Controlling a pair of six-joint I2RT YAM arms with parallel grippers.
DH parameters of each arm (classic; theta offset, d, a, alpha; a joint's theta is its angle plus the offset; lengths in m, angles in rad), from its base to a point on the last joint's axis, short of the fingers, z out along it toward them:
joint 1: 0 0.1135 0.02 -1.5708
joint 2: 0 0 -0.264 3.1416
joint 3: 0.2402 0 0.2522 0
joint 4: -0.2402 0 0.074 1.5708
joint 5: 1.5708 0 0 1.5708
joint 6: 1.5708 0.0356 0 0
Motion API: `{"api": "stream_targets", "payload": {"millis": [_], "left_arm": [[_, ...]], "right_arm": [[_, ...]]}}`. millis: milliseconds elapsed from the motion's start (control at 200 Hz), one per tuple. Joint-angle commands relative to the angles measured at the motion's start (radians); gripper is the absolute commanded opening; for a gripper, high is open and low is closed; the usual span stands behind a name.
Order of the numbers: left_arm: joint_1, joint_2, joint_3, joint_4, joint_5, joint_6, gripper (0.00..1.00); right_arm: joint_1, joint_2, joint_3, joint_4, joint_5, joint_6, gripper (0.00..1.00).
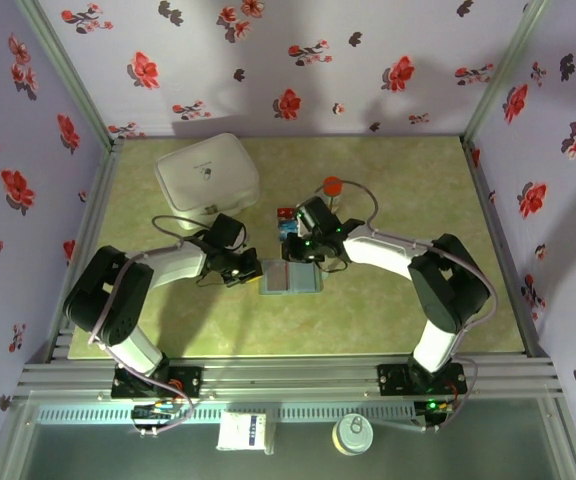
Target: Take the credit cards out of the card holder
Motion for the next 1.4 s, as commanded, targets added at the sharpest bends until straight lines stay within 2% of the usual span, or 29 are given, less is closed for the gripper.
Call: {"api": "stream_targets", "payload": {"millis": [0, 170, 480, 985, 1220, 1395], "left_arm": [[-0.008, 0.007, 0.022, 0.013, 0.013, -0.017, 0.0], [-0.008, 0.003, 0.023, 0.014, 0.017, -0.021, 0.0], [-0.009, 0.036, 0.022, -0.005, 0.011, -0.017, 0.0], [-0.009, 0.071, 0.021, -0.022, 0.005, -0.007, 0.0], [-0.009, 0.066, 0.024, -0.03, 0.006, -0.003, 0.0], [-0.009, 0.052, 0.031, -0.039, 0.005, -0.001, 0.0]], "right_arm": [[0.012, 0.024, -0.042, 0.096, -0.112, 0.119, 0.19], [0.02, 0.055, -0.067, 0.147, -0.147, 0.161, 0.23], [0.032, 0.107, -0.074, 0.163, -0.172, 0.188, 0.24], [0.03, 0.068, -0.061, 0.021, -0.046, 0.135, 0.25], [0.014, 0.059, -0.072, 0.007, -0.036, 0.125, 0.25], [-0.005, 0.05, -0.105, 0.061, -0.069, 0.133, 0.25]]}}
